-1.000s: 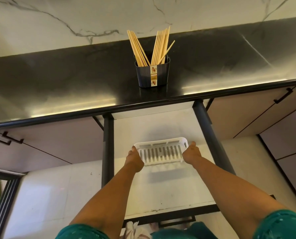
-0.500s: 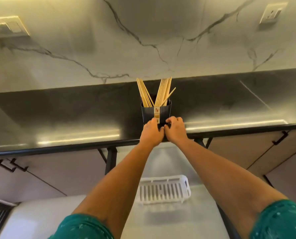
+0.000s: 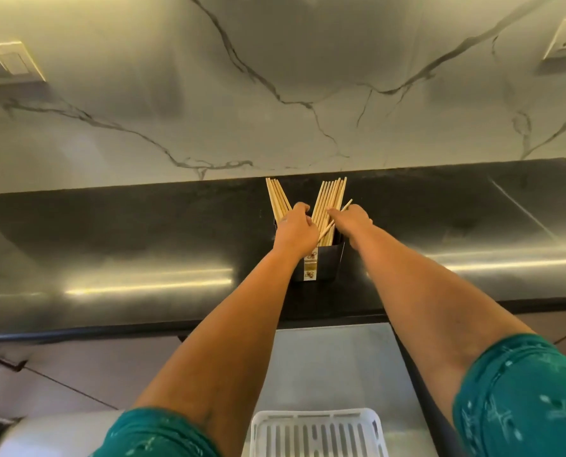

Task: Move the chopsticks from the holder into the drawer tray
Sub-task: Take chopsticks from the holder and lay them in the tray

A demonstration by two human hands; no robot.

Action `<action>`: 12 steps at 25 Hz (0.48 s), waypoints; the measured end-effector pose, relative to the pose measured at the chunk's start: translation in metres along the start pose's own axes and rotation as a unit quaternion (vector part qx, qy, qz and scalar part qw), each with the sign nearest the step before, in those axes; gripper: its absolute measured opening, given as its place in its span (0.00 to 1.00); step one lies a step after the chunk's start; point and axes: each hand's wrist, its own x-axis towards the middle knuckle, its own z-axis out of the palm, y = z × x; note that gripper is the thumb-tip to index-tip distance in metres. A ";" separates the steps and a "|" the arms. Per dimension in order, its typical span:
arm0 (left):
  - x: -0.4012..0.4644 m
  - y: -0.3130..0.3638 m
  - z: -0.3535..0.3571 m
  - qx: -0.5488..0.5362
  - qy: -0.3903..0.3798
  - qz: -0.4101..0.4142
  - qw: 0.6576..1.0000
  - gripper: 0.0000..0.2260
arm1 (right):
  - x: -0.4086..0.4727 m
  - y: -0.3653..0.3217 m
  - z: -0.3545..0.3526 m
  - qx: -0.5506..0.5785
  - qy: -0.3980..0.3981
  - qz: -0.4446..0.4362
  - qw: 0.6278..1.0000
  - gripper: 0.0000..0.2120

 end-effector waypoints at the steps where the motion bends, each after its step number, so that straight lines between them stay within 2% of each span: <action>1: 0.005 -0.002 0.004 -0.003 -0.001 0.003 1.000 0.20 | 0.008 0.000 0.004 0.045 -0.006 -0.002 0.999 0.23; 4: 0.009 -0.009 0.014 -0.021 -0.005 0.011 1.000 0.19 | 0.023 -0.002 0.012 0.107 0.024 -0.019 0.994 0.14; 12: 0.003 -0.011 0.011 -0.019 0.019 0.023 0.999 0.15 | 0.019 -0.012 0.001 0.092 0.123 -0.034 0.988 0.12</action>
